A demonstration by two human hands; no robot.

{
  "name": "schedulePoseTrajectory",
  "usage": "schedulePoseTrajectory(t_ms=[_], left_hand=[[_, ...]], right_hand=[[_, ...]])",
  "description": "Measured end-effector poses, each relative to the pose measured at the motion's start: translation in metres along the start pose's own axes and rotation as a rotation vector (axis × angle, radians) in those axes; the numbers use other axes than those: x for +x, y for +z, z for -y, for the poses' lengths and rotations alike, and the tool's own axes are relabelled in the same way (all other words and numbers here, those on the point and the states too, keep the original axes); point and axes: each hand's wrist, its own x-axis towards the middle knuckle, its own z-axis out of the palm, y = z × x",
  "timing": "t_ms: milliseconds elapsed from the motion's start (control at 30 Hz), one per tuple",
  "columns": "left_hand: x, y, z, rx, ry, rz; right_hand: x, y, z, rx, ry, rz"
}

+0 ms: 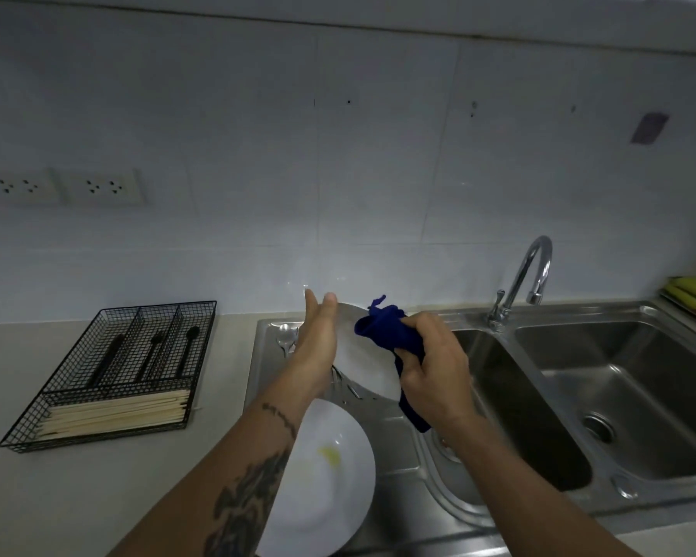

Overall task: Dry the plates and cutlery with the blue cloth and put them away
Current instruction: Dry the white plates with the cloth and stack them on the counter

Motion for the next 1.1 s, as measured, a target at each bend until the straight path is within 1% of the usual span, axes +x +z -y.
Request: schedulePoseTrajectory(t_ms=[167, 267, 300, 367, 433, 467, 567, 633, 733, 833, 900, 967, 1033, 1100], left_hand=[[0.002, 0.009, -0.023, -0.460, -0.100, -0.055], [0.004, 0.004, -0.032, -0.565, -0.135, -0.105], [0.004, 0.002, -0.034, -0.566, -0.122, -0.111], [0.003, -0.001, -0.037, -0.485, -0.077, -0.116], [0.002, -0.004, -0.038, -0.405, -0.034, -0.112], [0.003, -0.006, -0.038, -0.363, -0.006, -0.117], [0.004, -0.012, -0.036, -0.160, 0.055, -0.094], [0.005, -0.015, -0.031, -0.026, 0.081, -0.048], [-0.004, -0.010, -0.030, 0.076, 0.124, 0.026], [-0.012, -0.002, -0.028, 0.059, 0.140, 0.105], [-0.015, -0.003, -0.030, -0.014, 0.136, 0.138], [-0.016, -0.009, -0.032, -0.097, 0.136, 0.134], [-0.015, -0.017, -0.033, -0.123, 0.142, 0.116], [-0.016, -0.026, -0.031, -0.107, 0.139, 0.083]], right_hand=[[-0.008, 0.008, -0.001, 0.005, -0.068, -0.006], [-0.015, 0.009, -0.004, 0.000, -0.127, 0.040], [-0.017, 0.008, -0.006, -0.002, -0.150, 0.061], [-0.019, 0.004, -0.009, 0.018, -0.176, 0.116], [-0.017, 0.001, -0.011, 0.082, -0.142, 0.147], [-0.015, 0.000, -0.010, 0.137, -0.093, 0.145], [-0.003, -0.006, -0.004, 0.290, 0.098, 0.066], [0.012, -0.010, 0.002, 0.311, 0.131, 0.001], [0.038, -0.013, 0.020, 0.263, 0.136, -0.018], [0.058, -0.004, 0.036, 0.214, 0.081, -0.024], [0.061, 0.003, 0.037, 0.089, -0.043, -0.026], [0.057, 0.008, 0.029, -0.054, -0.145, -0.026], [0.049, 0.010, 0.018, -0.109, -0.147, -0.005], [0.038, 0.009, 0.004, -0.109, -0.049, 0.032]])
